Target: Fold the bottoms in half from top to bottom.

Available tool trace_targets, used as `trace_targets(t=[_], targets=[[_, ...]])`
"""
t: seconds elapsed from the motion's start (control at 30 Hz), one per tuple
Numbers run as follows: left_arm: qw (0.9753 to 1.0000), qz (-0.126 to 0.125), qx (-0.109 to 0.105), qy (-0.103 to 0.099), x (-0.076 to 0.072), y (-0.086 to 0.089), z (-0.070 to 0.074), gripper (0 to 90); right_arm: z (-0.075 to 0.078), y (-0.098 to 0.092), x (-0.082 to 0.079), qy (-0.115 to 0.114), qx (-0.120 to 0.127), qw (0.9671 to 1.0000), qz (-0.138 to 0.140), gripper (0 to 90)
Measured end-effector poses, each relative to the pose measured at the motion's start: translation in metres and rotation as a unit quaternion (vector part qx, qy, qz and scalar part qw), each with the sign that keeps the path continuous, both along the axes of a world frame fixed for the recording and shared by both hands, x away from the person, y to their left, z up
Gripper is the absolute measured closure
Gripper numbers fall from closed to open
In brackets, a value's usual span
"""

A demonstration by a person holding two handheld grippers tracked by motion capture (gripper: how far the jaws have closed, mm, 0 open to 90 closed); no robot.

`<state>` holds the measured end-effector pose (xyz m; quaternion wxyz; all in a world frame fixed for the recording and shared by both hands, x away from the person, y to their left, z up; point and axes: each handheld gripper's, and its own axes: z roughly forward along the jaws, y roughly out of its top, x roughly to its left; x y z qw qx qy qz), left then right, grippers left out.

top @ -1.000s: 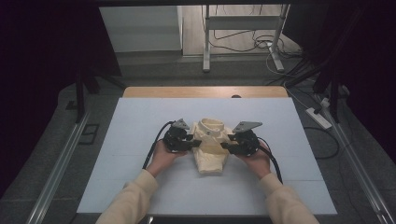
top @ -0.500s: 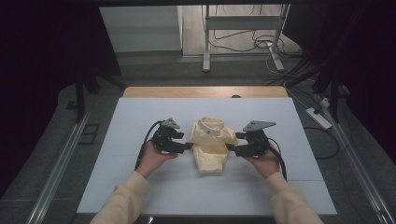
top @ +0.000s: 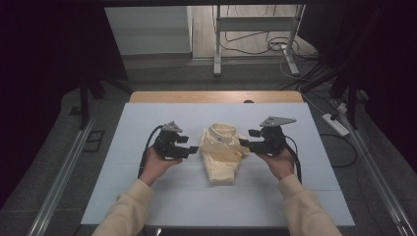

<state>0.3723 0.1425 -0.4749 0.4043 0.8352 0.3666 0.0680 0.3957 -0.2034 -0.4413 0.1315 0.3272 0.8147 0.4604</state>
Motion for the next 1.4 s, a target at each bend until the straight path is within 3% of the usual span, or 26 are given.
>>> trace_targets(t=[0.17,0.33,0.5,0.63,0.73,0.93,1.1,1.4], targets=[[1.0000,0.002,-0.004,-0.001,0.001,0.003,0.000,35.6,0.011,0.013,0.026,0.013,-0.007,0.9999,0.001,50.0],[0.9999,0.007,-0.009,0.000,0.001,0.007,0.000,35.6,0.014,0.029,0.046,0.028,-0.012,0.9995,0.005,50.9],[0.9999,0.009,-0.012,0.000,0.001,0.010,0.000,35.6,0.009,0.044,0.055,0.042,-0.031,0.9985,0.016,53.2],[0.9999,0.007,-0.011,-0.003,0.001,0.010,0.000,35.6,0.003,0.046,0.057,0.074,-0.020,0.9965,0.036,62.6],[0.9999,0.007,-0.011,-0.002,0.002,0.009,0.000,35.6,-0.001,0.044,0.054,0.093,-0.018,0.9942,0.050,70.2],[0.9999,0.007,-0.010,-0.003,0.001,0.009,0.001,35.4,-0.005,0.040,0.034,0.090,-0.032,0.9929,0.072,81.2],[0.9999,0.008,-0.010,-0.002,0.001,0.008,0.001,35.2,-0.009,0.036,0.009,0.082,-0.039,0.9913,0.095,81.6],[0.9999,0.007,-0.009,-0.001,0.001,0.006,0.000,34.3,-0.025,0.028,-0.019,0.085,-0.042,0.9901,0.103,76.3]])
